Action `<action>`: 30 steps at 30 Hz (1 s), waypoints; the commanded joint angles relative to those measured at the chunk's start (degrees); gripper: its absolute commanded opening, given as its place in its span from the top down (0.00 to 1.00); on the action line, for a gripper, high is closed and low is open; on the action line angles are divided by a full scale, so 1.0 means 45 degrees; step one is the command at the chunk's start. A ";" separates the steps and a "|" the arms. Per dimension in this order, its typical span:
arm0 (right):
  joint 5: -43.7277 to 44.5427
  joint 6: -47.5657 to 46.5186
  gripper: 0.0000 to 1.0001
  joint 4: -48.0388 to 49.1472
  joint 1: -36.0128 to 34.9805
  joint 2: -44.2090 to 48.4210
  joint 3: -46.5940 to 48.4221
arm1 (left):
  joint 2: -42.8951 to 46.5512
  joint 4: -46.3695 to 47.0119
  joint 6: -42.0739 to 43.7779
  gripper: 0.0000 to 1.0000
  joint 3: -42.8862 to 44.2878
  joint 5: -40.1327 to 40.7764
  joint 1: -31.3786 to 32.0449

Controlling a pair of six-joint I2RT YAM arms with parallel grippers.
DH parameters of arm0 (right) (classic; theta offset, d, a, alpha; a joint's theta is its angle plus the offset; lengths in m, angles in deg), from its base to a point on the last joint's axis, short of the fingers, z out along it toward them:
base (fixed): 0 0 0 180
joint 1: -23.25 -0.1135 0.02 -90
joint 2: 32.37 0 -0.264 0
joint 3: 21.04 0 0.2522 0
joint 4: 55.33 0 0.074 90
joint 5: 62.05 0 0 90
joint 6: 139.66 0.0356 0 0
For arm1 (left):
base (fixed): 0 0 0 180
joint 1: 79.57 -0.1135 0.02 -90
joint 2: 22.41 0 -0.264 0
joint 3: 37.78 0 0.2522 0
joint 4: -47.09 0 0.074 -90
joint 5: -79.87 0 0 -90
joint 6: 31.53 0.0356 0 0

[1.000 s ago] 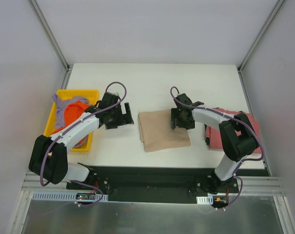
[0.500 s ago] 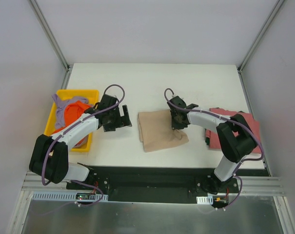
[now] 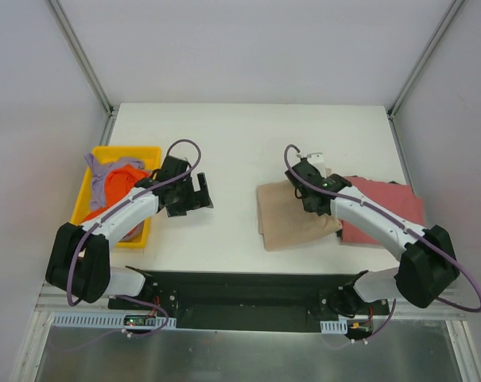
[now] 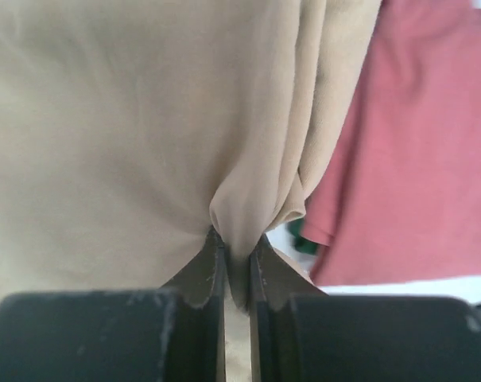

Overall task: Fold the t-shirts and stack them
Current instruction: Put the neatly folded tshirt into the corner of the board with the right arm

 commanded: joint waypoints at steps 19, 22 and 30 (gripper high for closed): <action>0.4415 -0.3130 1.00 -0.4008 0.1300 0.3110 0.2375 | 0.0972 0.0002 0.0241 0.01 -0.0176 0.0205 -0.0084; 0.3849 -0.3637 1.00 -0.3970 0.1592 0.3403 0.2726 | 0.0874 0.0002 0.0241 0.01 -0.0137 0.0146 -0.0084; 0.2990 -0.4653 1.00 -0.3774 0.2686 0.3833 0.4014 | 0.0835 -0.0018 0.0241 0.01 -0.0118 0.0029 -0.0084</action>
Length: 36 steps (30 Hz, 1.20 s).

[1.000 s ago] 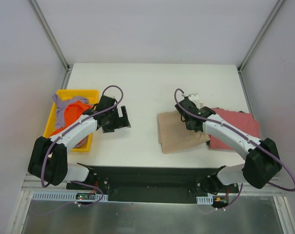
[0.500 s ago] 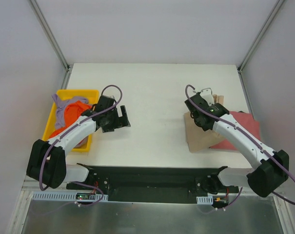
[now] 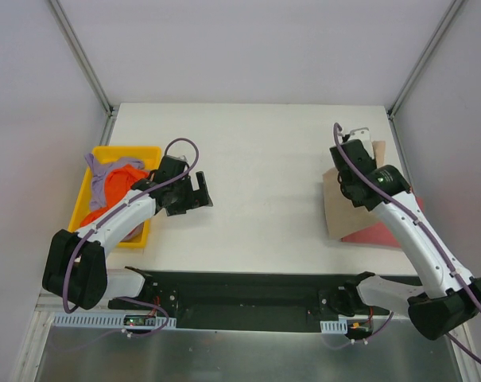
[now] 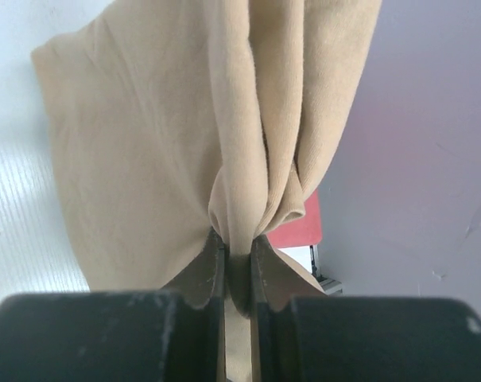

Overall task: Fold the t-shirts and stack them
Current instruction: Put the neatly folded tshirt into the corner of the board with the right arm

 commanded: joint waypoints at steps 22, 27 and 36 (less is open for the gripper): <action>-0.3000 -0.2048 1.00 0.0111 0.3162 0.0531 0.1773 | -0.0382 -0.0032 0.0217 0.01 0.0092 -0.0205 -0.0104; -0.3001 -0.1541 1.00 0.0950 0.3806 0.0335 0.0641 | -0.0383 -0.0052 0.0256 0.01 0.0092 -0.0245 -0.0143; -0.3525 -0.1872 1.00 0.2707 0.5758 0.0218 -0.0748 | -0.0363 -0.0071 0.0256 0.01 0.0072 -0.0224 -0.0182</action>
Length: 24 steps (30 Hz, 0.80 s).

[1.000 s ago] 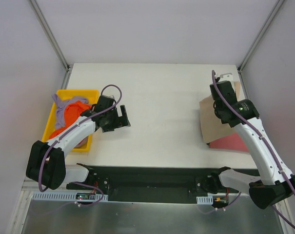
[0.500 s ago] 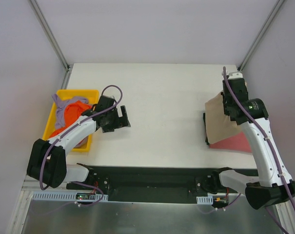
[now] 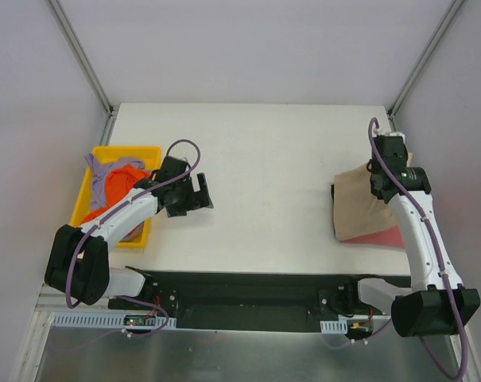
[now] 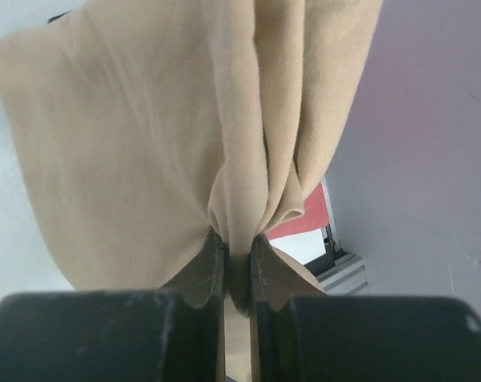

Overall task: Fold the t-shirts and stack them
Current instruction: Put the neatly folded tshirt into the corner of the board with the right arm

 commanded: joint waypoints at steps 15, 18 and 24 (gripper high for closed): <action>-0.0533 0.0541 0.91 0.3160 0.3613 -0.1479 -0.1538 | 0.0221 -0.0086 0.0266 0.01 -0.0006 -0.0050 -0.0275; -0.0241 0.0735 0.62 0.3161 0.3867 -0.1811 -0.1518 | 0.0201 -0.0106 0.0266 0.01 -0.0006 -0.0108 -0.0275; 0.0249 0.1517 0.04 0.2829 0.4063 -0.2106 -0.1031 | 0.0259 -0.0125 0.0305 0.01 -0.0006 -0.0128 -0.0314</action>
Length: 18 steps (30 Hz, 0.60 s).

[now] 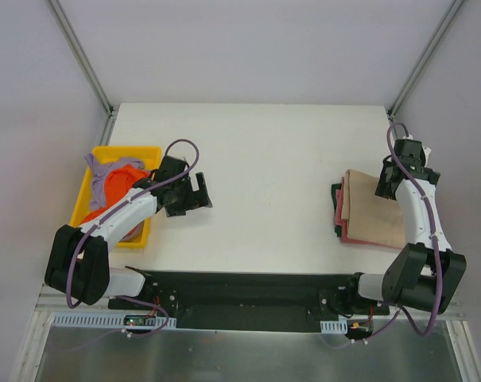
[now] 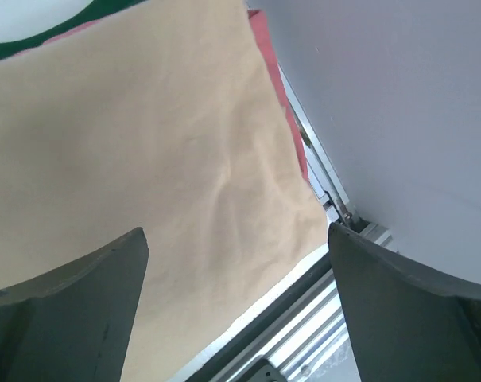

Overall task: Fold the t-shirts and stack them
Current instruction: Put the neatly folded tshirt into the corner of the board with the right arm

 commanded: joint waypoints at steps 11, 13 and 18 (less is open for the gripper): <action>-0.3732 0.0731 0.04 -0.0014 0.0012 0.1831 0.0276 | 0.0411 -0.0115 0.0124 0.01 -0.0006 -0.0289 -0.0149; -0.4534 0.0595 0.04 0.0142 -0.0280 0.2397 -0.0055 | 0.0489 -0.0096 0.0124 0.01 -0.0006 -0.0251 -0.0149; -0.6430 0.0302 0.04 0.0746 -0.1626 0.3687 -0.0817 | 0.0937 -0.0018 -0.0090 0.01 0.0325 -0.0133 -0.0149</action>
